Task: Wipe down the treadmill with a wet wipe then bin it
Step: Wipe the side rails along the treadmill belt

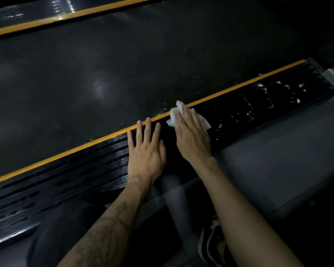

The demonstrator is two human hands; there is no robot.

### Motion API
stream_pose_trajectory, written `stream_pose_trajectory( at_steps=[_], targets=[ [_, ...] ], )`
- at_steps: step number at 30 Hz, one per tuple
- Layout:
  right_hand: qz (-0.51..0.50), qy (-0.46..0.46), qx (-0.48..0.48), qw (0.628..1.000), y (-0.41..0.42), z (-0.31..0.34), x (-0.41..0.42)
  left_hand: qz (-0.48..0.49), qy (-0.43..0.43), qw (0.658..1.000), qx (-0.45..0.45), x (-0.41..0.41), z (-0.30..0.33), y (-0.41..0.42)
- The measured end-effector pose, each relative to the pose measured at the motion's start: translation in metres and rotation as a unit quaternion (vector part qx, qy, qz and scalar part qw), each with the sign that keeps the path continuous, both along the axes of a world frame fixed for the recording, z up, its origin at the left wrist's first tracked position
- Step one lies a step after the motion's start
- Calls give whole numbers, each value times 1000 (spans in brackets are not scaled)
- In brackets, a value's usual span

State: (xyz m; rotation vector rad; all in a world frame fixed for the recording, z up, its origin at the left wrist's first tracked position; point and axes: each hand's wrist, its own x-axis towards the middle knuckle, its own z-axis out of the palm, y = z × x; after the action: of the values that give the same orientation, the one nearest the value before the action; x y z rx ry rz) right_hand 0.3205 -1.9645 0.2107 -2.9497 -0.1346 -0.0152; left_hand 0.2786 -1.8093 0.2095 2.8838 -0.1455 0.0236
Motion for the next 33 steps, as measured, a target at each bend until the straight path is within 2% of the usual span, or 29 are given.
stream_pose_trajectory(
  at_steps=[4,7,12,16,19,22,25,28,33],
  targets=[
    [-66,-5,6,998,-5,-2,-6,2,-3,1000,4,0,-1,0],
    [-50,4,21,999,12,-2,-18,5,0,1000,-1,1,-1,0],
    [-11,11,16,1000,-1,2,9,2,-2,1000,-3,2,0,0],
    [-58,-8,7,998,-2,1,-6,1,1,1000,3,0,1,0],
    [-15,-17,2,1000,11,0,-12,0,2,1000,2,2,2,-1],
    [51,1,-32,998,5,2,17,1,-1,1000,2,2,1,-1],
    [8,16,-38,999,-10,4,30,5,-4,1000,5,2,0,-1],
    [-29,-28,-15,999,-2,5,7,5,-3,1000,6,1,0,-1],
    [55,-15,-17,998,-2,5,20,5,-3,1000,2,3,0,-2]
  ],
)
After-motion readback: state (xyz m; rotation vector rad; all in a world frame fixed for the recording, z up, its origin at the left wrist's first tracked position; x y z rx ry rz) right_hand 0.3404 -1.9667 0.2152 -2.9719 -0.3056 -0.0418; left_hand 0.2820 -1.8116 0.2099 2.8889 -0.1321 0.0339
